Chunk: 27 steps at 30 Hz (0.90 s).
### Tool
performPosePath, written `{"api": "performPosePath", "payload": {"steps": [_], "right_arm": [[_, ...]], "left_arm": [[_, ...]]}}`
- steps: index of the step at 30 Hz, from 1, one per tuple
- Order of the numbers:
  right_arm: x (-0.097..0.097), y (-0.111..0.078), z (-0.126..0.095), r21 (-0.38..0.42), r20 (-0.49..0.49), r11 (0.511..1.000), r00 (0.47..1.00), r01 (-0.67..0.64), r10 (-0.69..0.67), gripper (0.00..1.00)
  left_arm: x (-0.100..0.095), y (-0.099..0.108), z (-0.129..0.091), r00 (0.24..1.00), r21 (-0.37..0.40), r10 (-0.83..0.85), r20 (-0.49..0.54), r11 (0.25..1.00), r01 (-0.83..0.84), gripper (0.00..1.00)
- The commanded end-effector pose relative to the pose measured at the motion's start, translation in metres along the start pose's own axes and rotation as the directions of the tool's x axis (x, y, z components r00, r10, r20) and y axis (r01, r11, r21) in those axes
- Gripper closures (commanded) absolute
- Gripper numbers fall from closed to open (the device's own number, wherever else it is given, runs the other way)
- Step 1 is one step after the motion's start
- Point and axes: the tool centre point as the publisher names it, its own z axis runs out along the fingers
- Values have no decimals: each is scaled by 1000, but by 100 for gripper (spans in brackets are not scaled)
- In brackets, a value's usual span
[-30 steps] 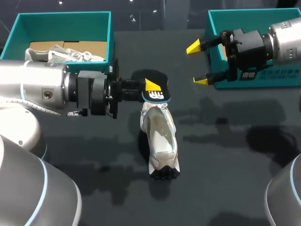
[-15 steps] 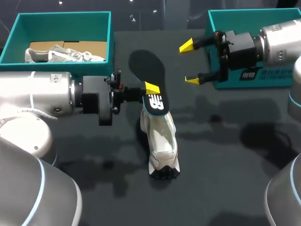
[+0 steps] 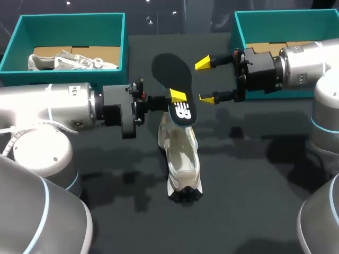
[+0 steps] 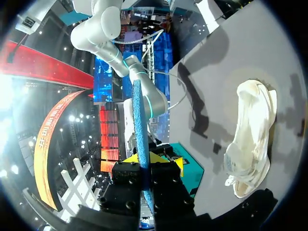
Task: Take the shoe out of the shoebox, open the shoe tongue, remove and reinsert the insole, then place the shoe into the shoebox
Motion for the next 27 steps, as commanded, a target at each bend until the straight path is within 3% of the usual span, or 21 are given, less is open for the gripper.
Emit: {"api": "performPosePath", "payload": {"steps": [1,5,12,22,24,27], "right_arm": [[1,0,1,-2,4,1000,1000,-1,1,0],[2,2,8,24,27,998,998,64,-65,0],[-4,5,18,54,-14,988,989,146,-145,0],[-2,2,27,62,-36,981,983,182,-180,0],[-1,1,29,60,-36,982,983,181,-179,14],[1,-2,31,63,-31,981,983,183,-181,25]], "left_arm": [[0,1,2,1000,0,2,-1,1000,-2,100],[1,3,6,1000,-2,-5,6,1000,5,100],[5,8,19,1000,-9,18,-15,1000,-18,100],[11,15,29,998,-20,51,-37,998,-52,100],[12,16,30,998,-22,56,-39,998,-57,100],[14,18,32,997,-27,61,-41,998,-62,100]]}}
